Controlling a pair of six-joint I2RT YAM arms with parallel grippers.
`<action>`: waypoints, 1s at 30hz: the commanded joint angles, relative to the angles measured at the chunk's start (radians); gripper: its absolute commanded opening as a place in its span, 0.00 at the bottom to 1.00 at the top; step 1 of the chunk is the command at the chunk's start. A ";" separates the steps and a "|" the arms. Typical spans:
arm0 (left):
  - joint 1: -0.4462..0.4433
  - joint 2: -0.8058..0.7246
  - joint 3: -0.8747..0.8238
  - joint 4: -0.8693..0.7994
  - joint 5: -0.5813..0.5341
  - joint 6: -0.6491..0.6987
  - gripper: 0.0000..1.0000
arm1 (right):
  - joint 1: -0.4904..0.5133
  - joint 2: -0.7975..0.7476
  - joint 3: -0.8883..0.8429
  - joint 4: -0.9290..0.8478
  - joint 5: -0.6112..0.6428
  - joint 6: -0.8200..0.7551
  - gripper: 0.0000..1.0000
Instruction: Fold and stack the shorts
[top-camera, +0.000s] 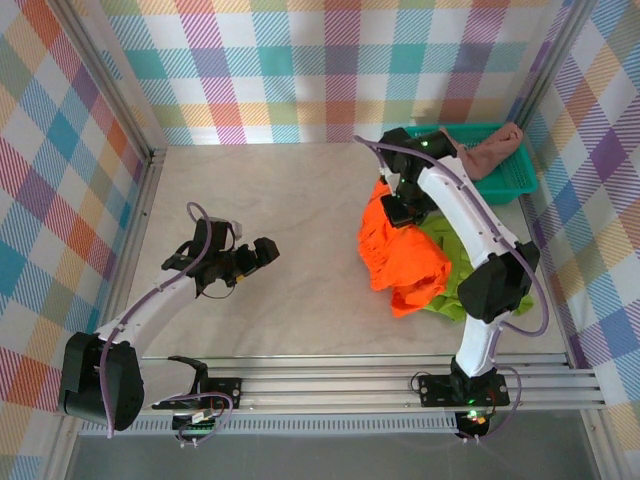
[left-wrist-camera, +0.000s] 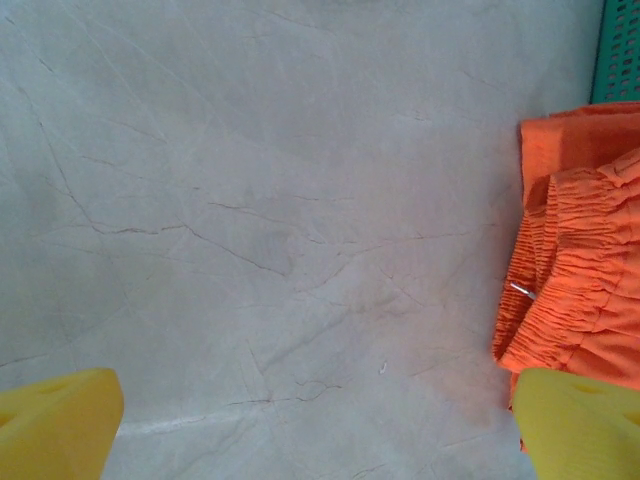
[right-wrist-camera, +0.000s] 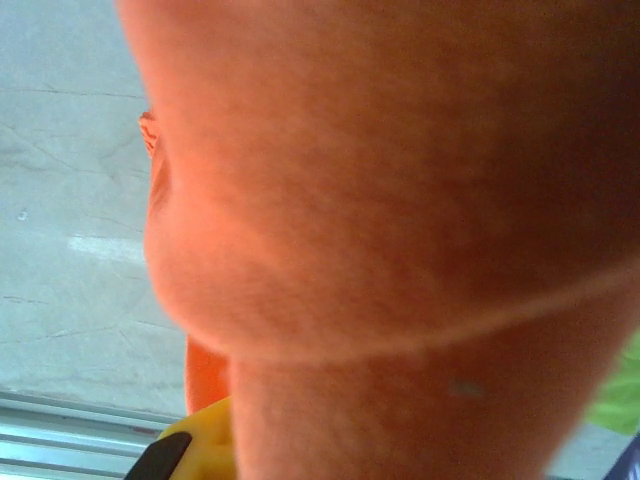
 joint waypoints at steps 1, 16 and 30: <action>0.000 -0.024 -0.011 0.023 0.019 -0.009 1.00 | -0.038 -0.053 0.065 -0.087 0.034 0.006 0.00; 0.000 0.005 0.000 0.020 0.014 -0.004 1.00 | -0.251 -0.138 -0.007 -0.037 0.077 -0.093 0.00; 0.000 0.053 0.011 0.044 0.024 -0.002 1.00 | -0.354 -0.127 -0.279 0.188 0.344 -0.228 0.07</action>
